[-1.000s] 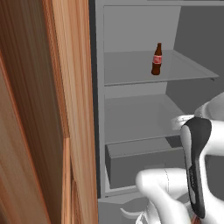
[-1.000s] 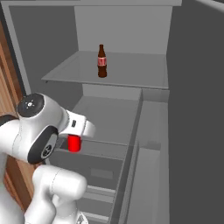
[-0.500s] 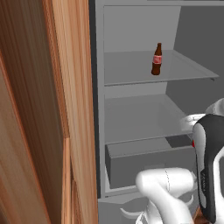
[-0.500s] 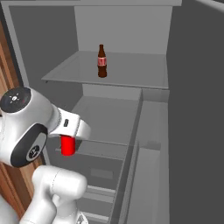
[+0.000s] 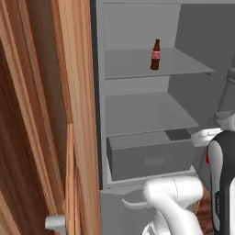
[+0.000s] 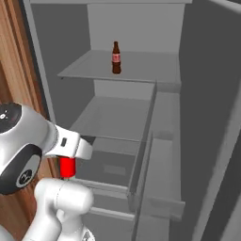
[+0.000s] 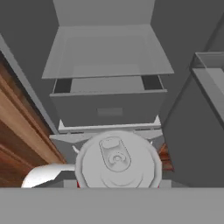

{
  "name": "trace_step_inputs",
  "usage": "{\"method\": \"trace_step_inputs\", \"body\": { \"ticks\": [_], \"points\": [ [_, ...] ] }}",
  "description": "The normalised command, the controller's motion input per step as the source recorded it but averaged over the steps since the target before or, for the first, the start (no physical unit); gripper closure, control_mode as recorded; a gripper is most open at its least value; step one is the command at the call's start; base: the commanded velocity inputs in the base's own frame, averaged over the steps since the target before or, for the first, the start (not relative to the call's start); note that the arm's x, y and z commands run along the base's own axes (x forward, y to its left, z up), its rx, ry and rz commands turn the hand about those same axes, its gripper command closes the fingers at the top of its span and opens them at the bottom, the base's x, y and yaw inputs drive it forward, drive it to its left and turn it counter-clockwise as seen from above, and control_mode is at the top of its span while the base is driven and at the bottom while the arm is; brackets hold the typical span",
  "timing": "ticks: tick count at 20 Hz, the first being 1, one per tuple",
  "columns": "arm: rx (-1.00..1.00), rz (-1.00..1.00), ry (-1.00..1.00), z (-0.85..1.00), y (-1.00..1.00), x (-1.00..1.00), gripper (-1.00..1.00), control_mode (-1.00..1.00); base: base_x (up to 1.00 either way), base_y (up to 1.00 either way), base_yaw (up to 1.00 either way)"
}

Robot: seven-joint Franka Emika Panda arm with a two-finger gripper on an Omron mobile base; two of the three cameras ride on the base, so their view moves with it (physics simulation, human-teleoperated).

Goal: Open the fridge, grab two sodas, and place both sodas inside the bowl with ice on the dining counter.

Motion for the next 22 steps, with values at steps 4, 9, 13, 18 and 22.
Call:
{"method": "trace_step_inputs", "body": {
  "ticks": [4, 9, 13, 18, 22],
  "points": [
    [0.0, 0.0, 0.0, 0.0, 0.0, 0.0, 1.0, 1.0, -1.0, 0.03, 0.0],
    [0.0, 0.0, 0.0, 0.0, 0.0, 0.0, 1.0, 1.0, -0.95, 0.09, 0.0],
    [0.0, 0.0, 0.0, 0.0, 0.0, 0.0, 1.0, 1.0, -0.8, 0.03, 0.05],
    [0.0, 0.0, 0.0, 0.0, 0.0, 0.0, 1.0, 1.0, -0.84, -0.26, 0.09],
    [0.0, 0.0, 0.0, 0.0, 0.0, 0.0, 1.0, 1.0, -0.9, -0.43, 0.16]
  ]
}}
